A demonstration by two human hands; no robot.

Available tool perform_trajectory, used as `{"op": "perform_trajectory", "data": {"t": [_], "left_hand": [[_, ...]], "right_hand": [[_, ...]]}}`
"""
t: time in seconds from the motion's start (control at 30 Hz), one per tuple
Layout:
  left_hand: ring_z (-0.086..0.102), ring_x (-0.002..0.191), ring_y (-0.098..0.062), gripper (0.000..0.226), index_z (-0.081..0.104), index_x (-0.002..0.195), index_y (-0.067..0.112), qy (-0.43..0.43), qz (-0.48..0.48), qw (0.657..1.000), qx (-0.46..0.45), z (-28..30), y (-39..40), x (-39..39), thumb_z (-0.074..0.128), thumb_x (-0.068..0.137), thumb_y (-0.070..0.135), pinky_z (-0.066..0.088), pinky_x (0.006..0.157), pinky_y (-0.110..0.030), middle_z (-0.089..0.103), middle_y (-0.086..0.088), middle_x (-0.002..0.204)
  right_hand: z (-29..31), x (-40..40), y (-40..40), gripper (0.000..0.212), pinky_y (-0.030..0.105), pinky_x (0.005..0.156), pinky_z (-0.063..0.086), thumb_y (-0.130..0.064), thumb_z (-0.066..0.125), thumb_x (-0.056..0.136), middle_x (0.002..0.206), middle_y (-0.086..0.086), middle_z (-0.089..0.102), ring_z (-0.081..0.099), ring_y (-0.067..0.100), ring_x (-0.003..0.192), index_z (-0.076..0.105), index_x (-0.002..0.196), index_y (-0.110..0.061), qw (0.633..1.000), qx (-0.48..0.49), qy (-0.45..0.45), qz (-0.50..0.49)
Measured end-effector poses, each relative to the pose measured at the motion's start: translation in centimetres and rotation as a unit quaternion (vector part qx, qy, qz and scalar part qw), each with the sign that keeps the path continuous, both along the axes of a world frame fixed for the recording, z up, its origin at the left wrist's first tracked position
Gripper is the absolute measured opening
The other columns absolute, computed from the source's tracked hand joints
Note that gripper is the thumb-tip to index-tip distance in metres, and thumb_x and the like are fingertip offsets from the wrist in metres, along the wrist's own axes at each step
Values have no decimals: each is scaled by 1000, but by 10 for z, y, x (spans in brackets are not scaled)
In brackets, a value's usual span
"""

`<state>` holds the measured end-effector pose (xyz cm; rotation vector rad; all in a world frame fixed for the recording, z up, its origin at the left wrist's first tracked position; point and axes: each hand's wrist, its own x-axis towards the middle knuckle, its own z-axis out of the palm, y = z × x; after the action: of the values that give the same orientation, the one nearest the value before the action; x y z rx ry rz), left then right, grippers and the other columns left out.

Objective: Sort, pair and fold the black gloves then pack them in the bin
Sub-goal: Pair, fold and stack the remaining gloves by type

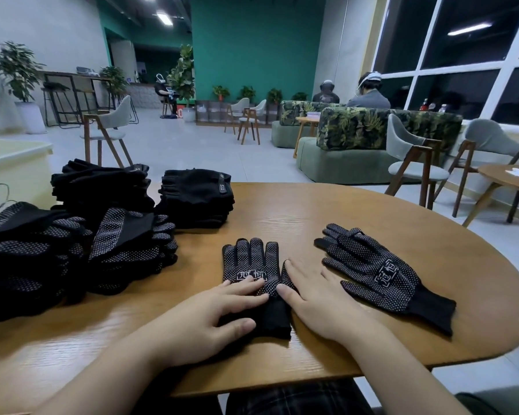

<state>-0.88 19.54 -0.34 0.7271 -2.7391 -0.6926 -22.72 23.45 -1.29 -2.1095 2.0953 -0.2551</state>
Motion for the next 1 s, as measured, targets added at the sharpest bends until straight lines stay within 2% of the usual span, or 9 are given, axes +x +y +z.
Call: {"op": "perform_trajectory", "data": {"t": [0.13, 0.27, 0.37, 0.47, 0.63, 0.73, 0.8, 0.87, 1.0], "left_hand": [[-2, 130, 25, 53, 43, 133, 46, 8, 6, 1000, -15, 0, 4, 0, 48, 81, 59, -3, 107, -2, 10, 38, 144], [22, 127, 23, 48, 59, 121, 40, 46, 23, 998, -40, -1, 5, -1, 63, 76, 59, 16, 106, -3, 27, 35, 141], [47, 97, 21, 26, 60, 88, 36, 66, 36, 995, -65, -4, 5, -1, 57, 71, 55, 32, 82, 0, 45, 26, 131], [53, 80, 9, 24, 46, 84, 35, 57, 55, 991, -108, -6, 6, -4, 50, 71, 54, 35, 71, -4, 50, 25, 121], [56, 93, 4, 23, 44, 84, 34, 99, 96, 987, -81, -5, 4, -4, 44, 74, 54, 44, 83, -19, 59, 24, 106], [58, 79, -2, 32, 46, 93, 36, 117, 119, 985, -37, -4, 5, -3, 39, 74, 61, 47, 77, -30, 65, 13, 86], [62, 88, -8, 23, 44, 93, 40, 131, 115, 985, -4, -2, 8, -3, 40, 81, 60, 49, 82, -34, 68, 9, 90], [62, 99, -14, 10, 49, 95, 41, 171, 127, 975, 62, 3, 9, 1, 42, 91, 47, 49, 87, -34, 70, 9, 100], [60, 101, -16, 31, 54, 103, 42, 134, 161, 976, 58, 10, 0, 8, 46, 86, 17, 45, 96, -32, 65, 8, 107]], "right_hand": [[0, 0, 2, 57, 29, 119, 1, -37, 33, 101, 159, -7, 5, -1, 6, 145, 11, 152, -19, 997, -71, -37, 10], [-1, -3, 16, 46, 11, 110, 15, -9, 55, 91, 135, -20, 39, 30, 2, 133, 50, 134, -24, 970, -185, -121, 98], [-6, -2, 24, 43, 5, 103, 18, -2, 56, 79, 119, -18, 49, 39, 0, 120, 61, 117, -22, 961, -205, -134, 125], [-3, 0, 28, 46, 7, 101, 23, -11, 50, 72, 115, -19, 50, 41, 0, 116, 59, 115, -23, 963, -178, -156, 128], [0, 2, 31, 55, 11, 106, 21, -26, 50, 70, 125, -20, 47, 33, -4, 124, 54, 125, -26, 967, -152, -132, 157], [-2, 4, 27, 47, 14, 106, 23, -41, 46, 80, 128, -17, 50, 35, -2, 123, 56, 123, -25, 970, -156, -115, 145], [-2, 4, 24, 34, 16, 104, 29, -33, 51, 87, 122, -13, 57, 43, 2, 118, 62, 117, -22, 973, -149, -124, 127], [-3, 3, 22, 26, 13, 99, 33, -15, 55, 89, 115, -11, 62, 49, 3, 112, 65, 113, -21, 973, -146, -143, 106], [2, 3, 23, 18, 11, 77, 40, -16, 56, 92, 94, -13, 65, 56, 3, 92, 68, 104, -23, 970, -144, -179, 72]]}}
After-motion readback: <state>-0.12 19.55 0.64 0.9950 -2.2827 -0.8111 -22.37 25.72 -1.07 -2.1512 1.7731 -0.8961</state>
